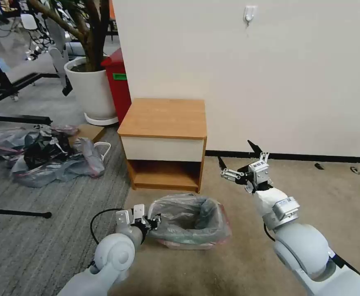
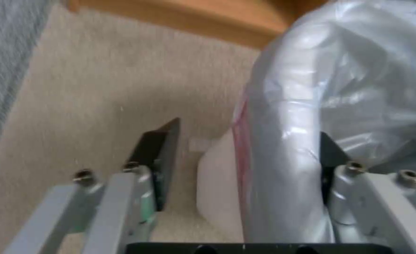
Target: Pick up the garbage bag from the table and place it over the trash can.
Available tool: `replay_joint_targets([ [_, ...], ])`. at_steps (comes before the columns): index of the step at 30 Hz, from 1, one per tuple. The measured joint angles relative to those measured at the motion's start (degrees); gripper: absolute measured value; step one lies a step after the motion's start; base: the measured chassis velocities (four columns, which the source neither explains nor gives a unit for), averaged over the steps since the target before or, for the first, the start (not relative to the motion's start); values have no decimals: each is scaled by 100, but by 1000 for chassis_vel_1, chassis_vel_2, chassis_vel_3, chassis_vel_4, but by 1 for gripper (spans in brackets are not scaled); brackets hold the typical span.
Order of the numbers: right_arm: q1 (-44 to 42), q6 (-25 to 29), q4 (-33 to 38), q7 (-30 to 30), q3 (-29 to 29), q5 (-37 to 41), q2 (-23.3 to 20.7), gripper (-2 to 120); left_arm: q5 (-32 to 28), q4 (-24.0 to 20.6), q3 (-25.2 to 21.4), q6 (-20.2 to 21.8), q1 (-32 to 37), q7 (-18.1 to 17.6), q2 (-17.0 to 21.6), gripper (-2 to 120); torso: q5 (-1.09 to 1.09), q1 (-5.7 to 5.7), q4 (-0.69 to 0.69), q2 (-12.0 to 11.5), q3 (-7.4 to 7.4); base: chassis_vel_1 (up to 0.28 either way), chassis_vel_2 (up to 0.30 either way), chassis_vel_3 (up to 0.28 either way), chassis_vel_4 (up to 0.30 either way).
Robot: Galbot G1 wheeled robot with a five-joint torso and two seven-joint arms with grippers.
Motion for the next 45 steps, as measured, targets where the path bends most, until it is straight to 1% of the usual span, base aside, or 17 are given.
replay_joint_targets([
  [2,-16,-77,0,-15,109,28,6,100,141,-114,-79,-11,84,72,82,69,1,0,0,0,0,0,0,0,0],
  [3,-16,-77,0,-15,109,28,6,100,141,-114,-79,-11,84,72,82,69,1,0,0,0,0,0,0,0,0],
  [8,-37,-130,5,-10,187,80,7,100,196,-311,-262,-24,213,233,165,85,2,0,1,0,0,0,0,0,0],
  [10,-102,-127,13,11,267,158,38,100,208,-470,-441,-153,310,518,208,97,2,0,0,0,0,0,0,0,0],
  [11,-102,-127,13,11,267,158,38,100,208,-470,-441,-153,310,518,208,97,2,0,0,0,0,0,0,0,0],
  [13,-153,-89,38,37,359,238,75,100,318,-598,-627,-373,435,862,206,99,2,0,1,0,0,0,0,0,0],
  [14,-153,-89,38,37,359,238,75,100,318,-598,-627,-373,435,862,206,99,2,0,1,0,0,0,0,0,0],
  [18,-313,188,70,26,618,320,177,100,1314,-750,-1200,-1085,807,1603,56,100,2,0,1,0,0,0,0,0,0],
  [19,-313,188,70,26,618,320,177,100,1314,-750,-1200,-1085,807,1603,56,100,2,0,1,0,0,0,0,0,0],
  [23,-595,258,113,-32,874,329,455,100,2695,-943,-1815,-2135,1298,2003,-323,100,2,0,0,0,0,0,0,0,0],
  [24,-595,258,113,-32,874,329,455,100,2695,-943,-1815,-2135,1298,2003,-323,100,2,0,0,0,0,0,0,0,0],
  [28,-896,287,72,-308,1104,327,952,100,3546,-1049,-2382,-3002,1794,2355,-851,100,2,0,1,0,-1,0,0,0,0],
  [29,-896,287,72,-308,1104,327,952,100,3546,-1049,-2382,-3002,1794,2355,-851,100,2,0,1,0,-1,0,0,0,0],
  [32,-1110,281,-42,-785,1226,285,1284,100,3906,-859,-2676,-3672,2082,2610,-1273,100,1,0,1,0,-1,0,0,0,0],
  [37,-1252,175,-201,-1203,1345,-97,1523,100,4132,-546,-2769,-4230,2236,2726,-1631,100,2,0,1,0,-1,0,0,0,0],
  [41,-1260,119,-319,-1097,1448,-583,1770,100,4327,-287,-2826,-4528,2187,2876,-1774,100,2,0,1,0,-1,0,0,0,0],
  [45,-1256,173,-407,-943,1563,-825,1940,100,4340,-199,-2810,-4579,2150,2902,-1853,100,2,0,0,0,-1,0,0,0,0],
])
